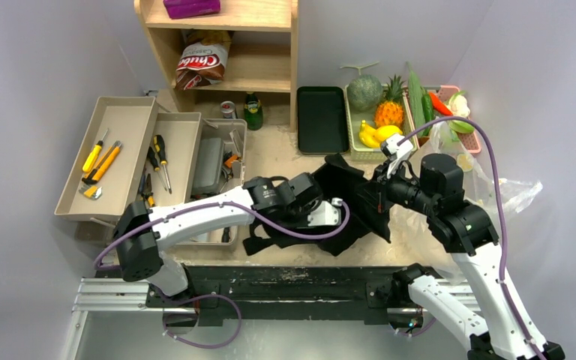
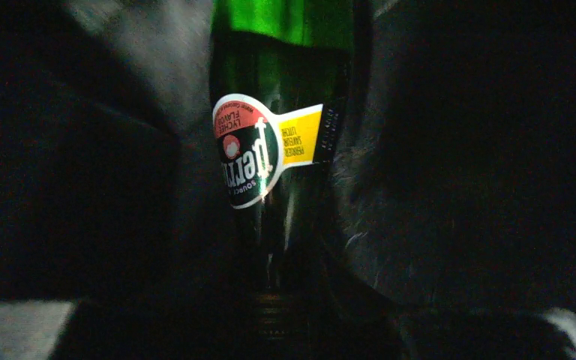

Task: Untie the knot of the grocery bags and take out the mixed food
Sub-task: Pick up the bottle from the takeout bag, then place the bottle at the center of the board, then move the bottle to the center of the board.

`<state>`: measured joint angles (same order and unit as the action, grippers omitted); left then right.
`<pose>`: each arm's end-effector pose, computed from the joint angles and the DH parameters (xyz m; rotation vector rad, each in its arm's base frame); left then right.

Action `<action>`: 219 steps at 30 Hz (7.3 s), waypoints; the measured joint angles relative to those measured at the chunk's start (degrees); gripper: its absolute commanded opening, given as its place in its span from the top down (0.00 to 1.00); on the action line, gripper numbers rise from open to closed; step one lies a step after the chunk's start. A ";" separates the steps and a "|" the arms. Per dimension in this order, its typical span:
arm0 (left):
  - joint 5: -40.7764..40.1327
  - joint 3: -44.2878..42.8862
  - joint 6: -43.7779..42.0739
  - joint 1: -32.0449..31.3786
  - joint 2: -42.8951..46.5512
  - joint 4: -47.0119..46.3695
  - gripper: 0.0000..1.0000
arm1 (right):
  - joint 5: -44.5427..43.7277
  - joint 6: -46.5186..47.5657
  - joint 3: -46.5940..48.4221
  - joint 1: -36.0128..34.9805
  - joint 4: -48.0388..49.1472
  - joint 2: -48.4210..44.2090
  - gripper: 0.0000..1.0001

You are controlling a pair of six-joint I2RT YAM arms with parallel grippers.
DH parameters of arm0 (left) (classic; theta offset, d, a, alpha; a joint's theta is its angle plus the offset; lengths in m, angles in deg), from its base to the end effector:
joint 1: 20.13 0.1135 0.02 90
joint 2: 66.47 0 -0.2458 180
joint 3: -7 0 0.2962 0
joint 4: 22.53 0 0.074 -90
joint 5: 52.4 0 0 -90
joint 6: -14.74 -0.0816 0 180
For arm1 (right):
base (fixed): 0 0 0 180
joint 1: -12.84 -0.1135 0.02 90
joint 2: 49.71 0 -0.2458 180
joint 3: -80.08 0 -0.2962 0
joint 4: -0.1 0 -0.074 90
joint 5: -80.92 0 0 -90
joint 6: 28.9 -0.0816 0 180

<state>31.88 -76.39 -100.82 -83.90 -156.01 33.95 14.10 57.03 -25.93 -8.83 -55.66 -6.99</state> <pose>0.1770 -0.3407 0.1897 1.8448 1.9125 -0.0863 0.2002 0.1141 0.3722 -0.5698 1.9465 0.6902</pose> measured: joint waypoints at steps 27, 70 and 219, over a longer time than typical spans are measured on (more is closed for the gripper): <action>7.32 -36.24 -17.75 1.07 0.48 32.04 1.00 | -4.37 -0.11 -1.70 0.00 2.45 1.44 1.00; 4.22 -30.32 -34.51 28.04 17.49 24.74 1.00 | -33.55 6.69 -2.91 0.35 -3.26 -1.99 1.00; 15.06 13.62 22.82 36.30 -8.28 -73.57 1.00 | -41.55 8.15 -0.39 5.57 0.87 5.40 1.00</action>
<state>46.94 -62.77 -78.00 -47.60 -164.29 -39.62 -27.45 65.18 -26.33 -3.25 -54.78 -1.59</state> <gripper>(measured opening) 0.310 0.007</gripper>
